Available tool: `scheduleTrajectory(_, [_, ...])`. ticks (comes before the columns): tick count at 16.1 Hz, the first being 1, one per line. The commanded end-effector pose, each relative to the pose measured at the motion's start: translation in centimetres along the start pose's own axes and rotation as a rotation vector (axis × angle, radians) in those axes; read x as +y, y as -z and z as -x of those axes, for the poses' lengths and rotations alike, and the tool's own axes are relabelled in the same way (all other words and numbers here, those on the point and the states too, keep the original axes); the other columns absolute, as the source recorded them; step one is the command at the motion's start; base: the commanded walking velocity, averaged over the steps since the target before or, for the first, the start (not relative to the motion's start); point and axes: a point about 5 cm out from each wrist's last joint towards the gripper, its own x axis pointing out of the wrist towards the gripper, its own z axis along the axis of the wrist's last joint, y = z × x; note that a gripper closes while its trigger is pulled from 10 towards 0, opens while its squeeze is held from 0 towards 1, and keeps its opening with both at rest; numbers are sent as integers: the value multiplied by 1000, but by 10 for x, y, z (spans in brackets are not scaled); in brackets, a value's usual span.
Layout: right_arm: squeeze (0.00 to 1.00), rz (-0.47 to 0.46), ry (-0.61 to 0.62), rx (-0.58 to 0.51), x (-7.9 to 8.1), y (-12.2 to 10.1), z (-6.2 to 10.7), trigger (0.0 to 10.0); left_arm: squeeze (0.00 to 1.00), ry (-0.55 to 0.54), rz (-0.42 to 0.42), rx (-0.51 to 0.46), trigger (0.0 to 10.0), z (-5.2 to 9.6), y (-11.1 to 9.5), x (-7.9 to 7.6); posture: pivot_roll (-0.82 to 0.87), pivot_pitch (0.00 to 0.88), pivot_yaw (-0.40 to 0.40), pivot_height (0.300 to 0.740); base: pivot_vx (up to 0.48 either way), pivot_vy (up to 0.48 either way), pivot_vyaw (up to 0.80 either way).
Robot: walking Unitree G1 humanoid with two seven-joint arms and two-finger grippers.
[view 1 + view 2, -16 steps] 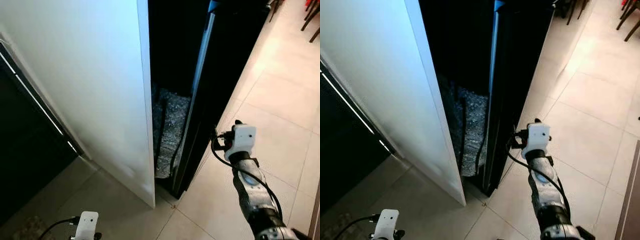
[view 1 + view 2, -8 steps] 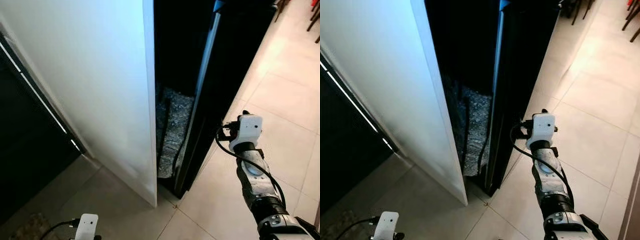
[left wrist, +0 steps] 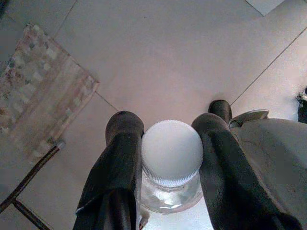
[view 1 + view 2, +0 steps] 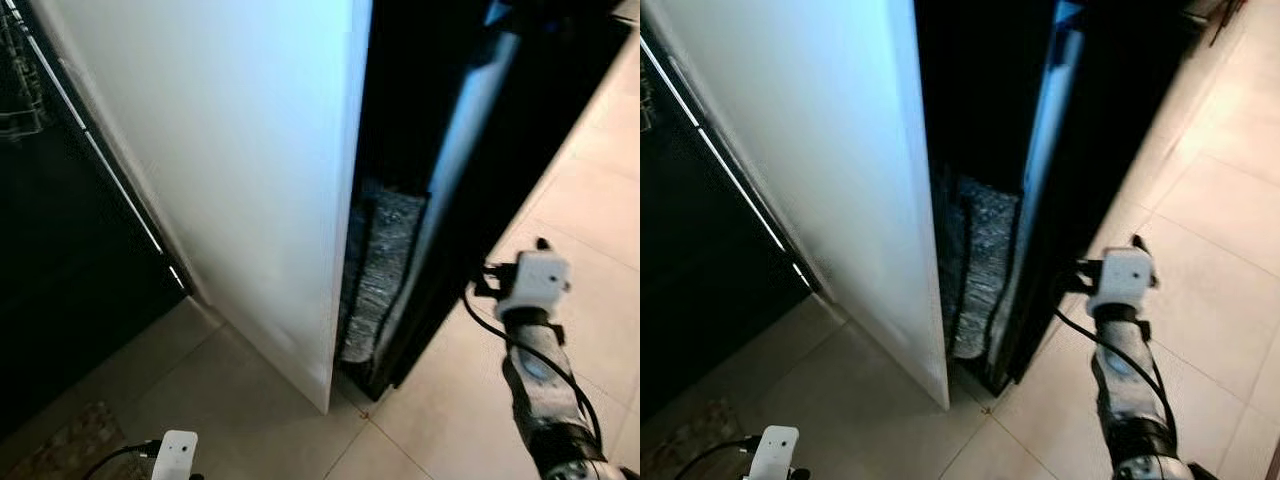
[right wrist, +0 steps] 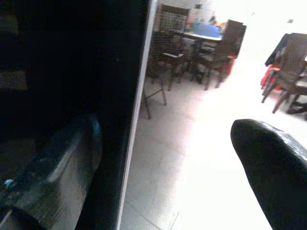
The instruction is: Restocking fridge
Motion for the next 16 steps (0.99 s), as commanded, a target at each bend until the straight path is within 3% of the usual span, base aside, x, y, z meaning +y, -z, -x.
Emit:
scheduleTrajectory(1, [0,16,148,96,-34,19,13,10000,0,19,-26,22,10000,1,7,-4,-1,154,17,740,0,0,0])
scheduleTrajectory(4, [0,12,225,180,-45,41,40,10000,0,30,-35,28,10000,2,10,-9,-8,155,13,740,0,0,0])
scheduleTrajectory(7, [0,17,316,318,-47,75,83,10000,0,40,-35,28,10000,2,12,-14,-9,158,7,740,0,0,0])
scheduleTrajectory(9, [0,-28,333,505,-40,106,119,10000,0,50,-35,37,10000,3,16,-17,-13,158,4,740,0,0,0])
scheduleTrajectory(11, [0,-76,298,677,-32,128,146,10000,0,54,-36,47,10000,4,20,-19,-11,159,1,740,0,0,0])
scheduleTrajectory(12, [0,-84,201,813,-21,141,162,10000,0,57,-35,51,10000,4,21,-19,-11,162,0,740,0,0,0])
scheduleTrajectory(14, [0,-27,118,878,-15,147,172,10000,0,59,-34,53,10000,4,22,-19,-8,162,0,740,0,0,0])
scheduleTrajectory(16, [0,-124,12,983,-1,154,180,10000,0,57,-34,53,10000,4,22,-18,-7,166,0,740,0,0,0])
